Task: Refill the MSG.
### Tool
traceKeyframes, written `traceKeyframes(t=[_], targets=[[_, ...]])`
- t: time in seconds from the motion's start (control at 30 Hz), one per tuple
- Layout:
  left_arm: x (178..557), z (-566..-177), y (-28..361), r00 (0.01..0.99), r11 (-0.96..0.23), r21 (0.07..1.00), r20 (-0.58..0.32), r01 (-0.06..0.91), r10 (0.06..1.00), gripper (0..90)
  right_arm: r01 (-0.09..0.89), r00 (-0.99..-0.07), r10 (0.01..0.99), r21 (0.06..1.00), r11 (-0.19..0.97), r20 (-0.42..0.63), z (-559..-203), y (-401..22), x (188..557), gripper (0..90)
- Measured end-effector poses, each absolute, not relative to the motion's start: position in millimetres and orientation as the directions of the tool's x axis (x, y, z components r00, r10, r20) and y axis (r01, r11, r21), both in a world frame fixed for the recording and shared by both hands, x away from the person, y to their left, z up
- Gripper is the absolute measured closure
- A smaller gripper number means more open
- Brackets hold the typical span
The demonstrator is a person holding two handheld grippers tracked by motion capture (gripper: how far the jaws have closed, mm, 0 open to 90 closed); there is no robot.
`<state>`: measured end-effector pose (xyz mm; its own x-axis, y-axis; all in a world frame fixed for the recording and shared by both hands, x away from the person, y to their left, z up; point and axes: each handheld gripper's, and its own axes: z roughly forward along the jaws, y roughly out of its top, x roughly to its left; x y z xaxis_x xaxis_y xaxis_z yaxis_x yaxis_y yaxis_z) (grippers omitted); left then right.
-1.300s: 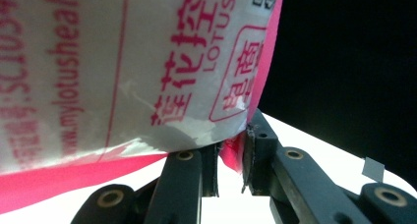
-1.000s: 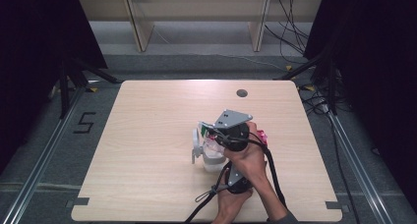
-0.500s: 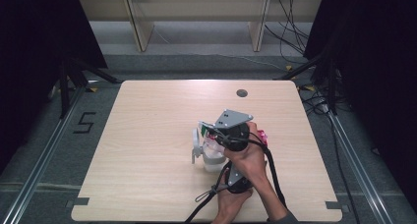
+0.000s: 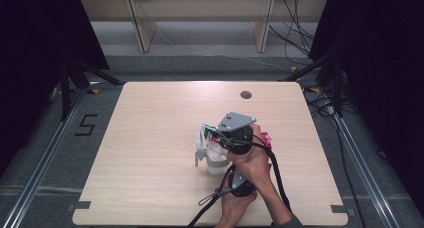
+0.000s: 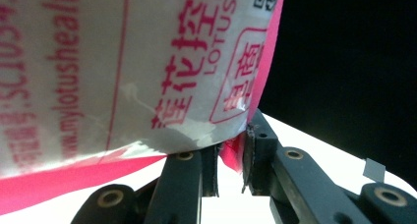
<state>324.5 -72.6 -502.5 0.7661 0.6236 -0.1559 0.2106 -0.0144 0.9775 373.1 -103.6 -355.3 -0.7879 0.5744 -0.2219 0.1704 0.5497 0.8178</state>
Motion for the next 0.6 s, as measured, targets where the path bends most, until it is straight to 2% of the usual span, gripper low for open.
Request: traceKeyframes(t=[0.4,0.43,0.47,0.5,0.6], targets=[[324,-503,-73,0.766,0.002,0.976,-0.171,0.217,0.620,78.5,0.169,-0.787,0.575,0.818,0.550,-0.223,-355,-103,372,90.0],[323,-503,-82,0.750,0.133,0.963,-0.265,0.232,0.606,78.5,0.170,-0.789,0.572,0.814,0.555,-0.226,-355,-103,372,90.0],[322,-503,-85,0.741,0.180,0.954,-0.301,0.241,0.600,78.5,0.174,-0.786,0.577,0.814,0.554,-0.224,-356,-102,372,90.0],[323,-503,-81,0.751,0.114,0.964,-0.258,0.239,0.607,78.5,0.170,-0.783,0.578,0.814,0.555,-0.230,-356,-102,372,90.0],[322,-502,-81,0.749,0.124,0.964,-0.263,0.237,0.608,78.5,0.168,-0.784,0.576,0.815,0.555,-0.230,-356,-102,372,90.0]])
